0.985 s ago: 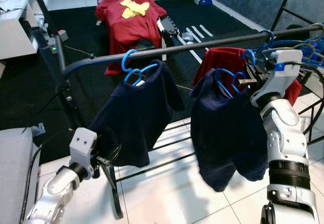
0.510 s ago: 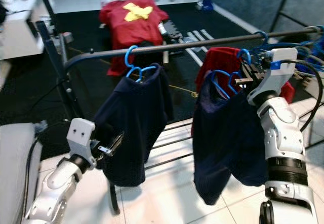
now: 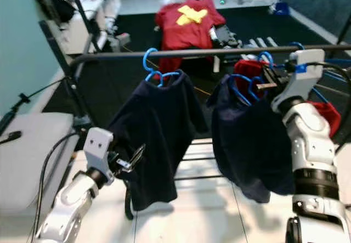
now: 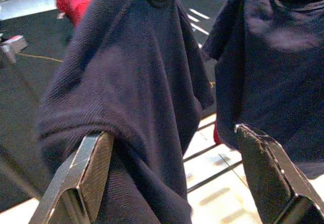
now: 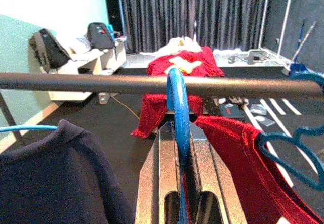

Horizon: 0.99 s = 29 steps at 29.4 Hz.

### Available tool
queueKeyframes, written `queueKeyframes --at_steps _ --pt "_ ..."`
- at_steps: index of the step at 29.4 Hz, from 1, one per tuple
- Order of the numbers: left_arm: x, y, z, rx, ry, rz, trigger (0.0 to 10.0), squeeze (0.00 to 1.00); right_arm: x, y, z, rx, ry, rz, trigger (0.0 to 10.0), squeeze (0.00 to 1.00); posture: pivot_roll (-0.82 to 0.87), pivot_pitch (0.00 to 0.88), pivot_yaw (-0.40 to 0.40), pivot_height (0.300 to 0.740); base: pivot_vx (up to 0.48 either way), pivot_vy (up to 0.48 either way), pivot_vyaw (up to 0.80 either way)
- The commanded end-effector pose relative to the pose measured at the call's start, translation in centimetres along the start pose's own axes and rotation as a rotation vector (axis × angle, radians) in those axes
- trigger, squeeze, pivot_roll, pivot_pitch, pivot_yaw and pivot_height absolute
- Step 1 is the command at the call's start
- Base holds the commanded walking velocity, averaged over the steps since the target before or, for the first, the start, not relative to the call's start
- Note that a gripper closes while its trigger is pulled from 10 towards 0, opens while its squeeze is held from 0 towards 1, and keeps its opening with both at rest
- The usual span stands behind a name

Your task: Hang hanger

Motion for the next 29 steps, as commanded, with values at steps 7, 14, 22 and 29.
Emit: queueKeyframes --at_steps 7,14,22,29 --pt "0.6 -1.0 0.9 0.008 0.048 0.049 10.0 0.0 -0.4 0.4 0.5 0.008 0.036 -0.022 10.0 0.0 0.04 0.086 -0.026 0.74 0.0 0.0 0.79" --pt "0.4 -1.1 1.2 0.011 0.063 0.058 10.0 0.0 -1.2 0.2 0.2 0.035 0.019 -0.007 10.0 0.0 0.04 0.093 -0.026 0.74 0.0 0.0 0.31" --pt "0.1 -0.5 1.6 0.008 0.063 0.064 10.0 0.0 -2.3 1.2 -2.2 0.101 -0.076 -0.012 10.0 0.0 0.06 0.112 -0.013 0.74 0.0 0.0 0.0" --pt "0.5 -0.4 2.0 0.005 0.06 0.069 10.0 0.0 -2.9 3.2 -3.3 0.142 -0.089 -0.058 10.0 0.0 0.07 0.123 -0.005 0.74 0.0 0.0 0.0"
Point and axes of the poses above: a point about 5 cm out from each wrist's last joint towards the gripper, its own x axis pointing back from the gripper into the wrist, its own y axis along the axis of the wrist's last joint, z = x × y, the point moved 3 cm from there along -x, pointing out of the wrist towards the gripper, and after that the axes turned 9 degrees about x, right-handed, at the moved point
